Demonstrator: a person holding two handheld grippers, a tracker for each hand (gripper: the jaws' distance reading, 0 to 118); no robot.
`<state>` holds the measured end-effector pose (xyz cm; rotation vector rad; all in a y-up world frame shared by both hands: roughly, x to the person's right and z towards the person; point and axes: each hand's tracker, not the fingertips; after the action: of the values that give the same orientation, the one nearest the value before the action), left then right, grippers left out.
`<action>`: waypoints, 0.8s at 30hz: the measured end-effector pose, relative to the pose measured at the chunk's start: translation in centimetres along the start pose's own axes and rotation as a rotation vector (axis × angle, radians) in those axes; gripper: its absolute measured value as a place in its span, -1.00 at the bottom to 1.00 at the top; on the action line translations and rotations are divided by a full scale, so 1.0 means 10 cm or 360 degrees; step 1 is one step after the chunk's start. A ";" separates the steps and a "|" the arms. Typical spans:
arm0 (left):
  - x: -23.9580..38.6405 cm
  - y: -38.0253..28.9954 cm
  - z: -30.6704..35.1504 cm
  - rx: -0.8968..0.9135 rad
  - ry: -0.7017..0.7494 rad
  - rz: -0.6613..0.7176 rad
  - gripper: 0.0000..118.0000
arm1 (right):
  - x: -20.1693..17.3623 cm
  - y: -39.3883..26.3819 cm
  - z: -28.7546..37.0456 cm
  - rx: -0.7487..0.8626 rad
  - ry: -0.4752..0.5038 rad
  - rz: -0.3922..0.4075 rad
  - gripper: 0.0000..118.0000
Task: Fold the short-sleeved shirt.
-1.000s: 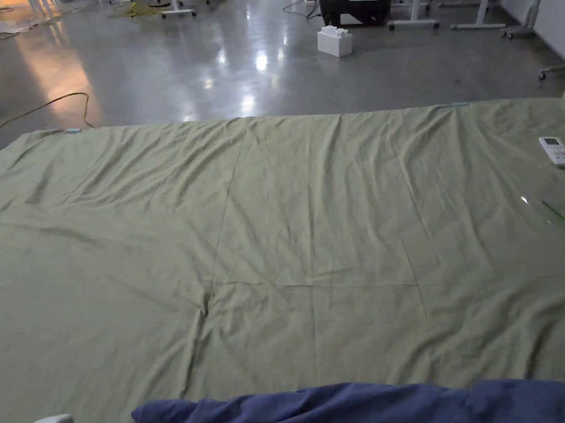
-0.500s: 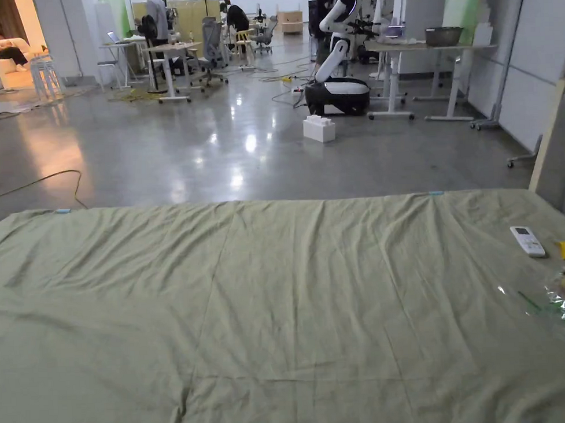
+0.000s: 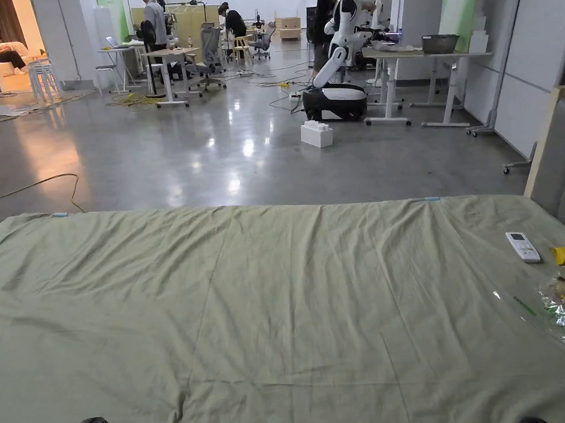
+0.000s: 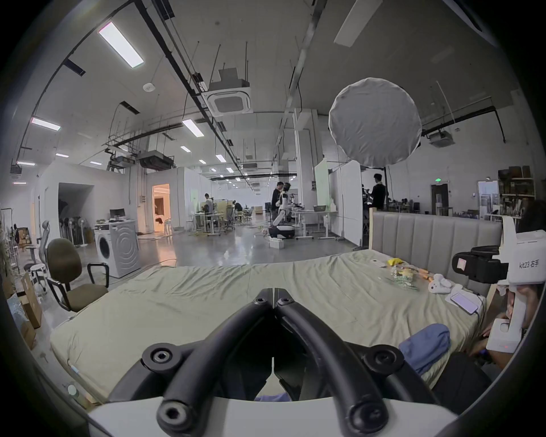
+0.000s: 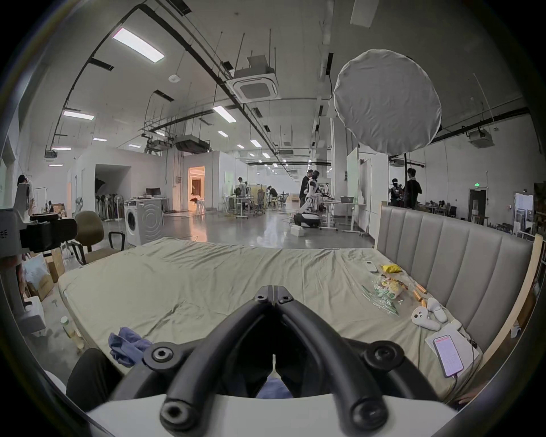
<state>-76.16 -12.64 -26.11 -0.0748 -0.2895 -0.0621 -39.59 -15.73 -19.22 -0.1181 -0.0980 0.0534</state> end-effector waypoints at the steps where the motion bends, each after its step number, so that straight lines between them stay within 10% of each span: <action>1: -0.01 -0.01 0.00 0.0005 0.0005 0.0002 -1.00 | -0.03 0.00 0.00 0.0008 -0.0006 0.0012 -1.00; 13: -0.39 -0.28 -0.23 -0.0176 0.0002 0.0242 -1.00 | 0.05 -0.10 -0.05 -0.0047 0.0000 -0.0059 -1.00; 14: -0.44 -0.34 -0.26 -0.0201 0.0018 0.0297 -0.92 | 0.06 -0.13 -0.05 -0.0065 0.0006 -0.0075 -1.00; 18: -1.00 -0.91 -0.50 -0.0422 -0.0003 0.0760 0.40 | 0.14 -0.29 -0.03 -0.0139 0.0019 -0.0184 -1.00; 24: -1.54 -1.98 -0.98 -0.0952 -0.0050 0.1478 0.40 | 0.14 -0.46 -0.04 -0.0299 0.0029 -0.0294 -1.00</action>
<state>-89.56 -32.37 -38.67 -0.7954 -0.2371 0.7795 -37.97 -20.27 -18.91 -0.2966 -0.0954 -0.1419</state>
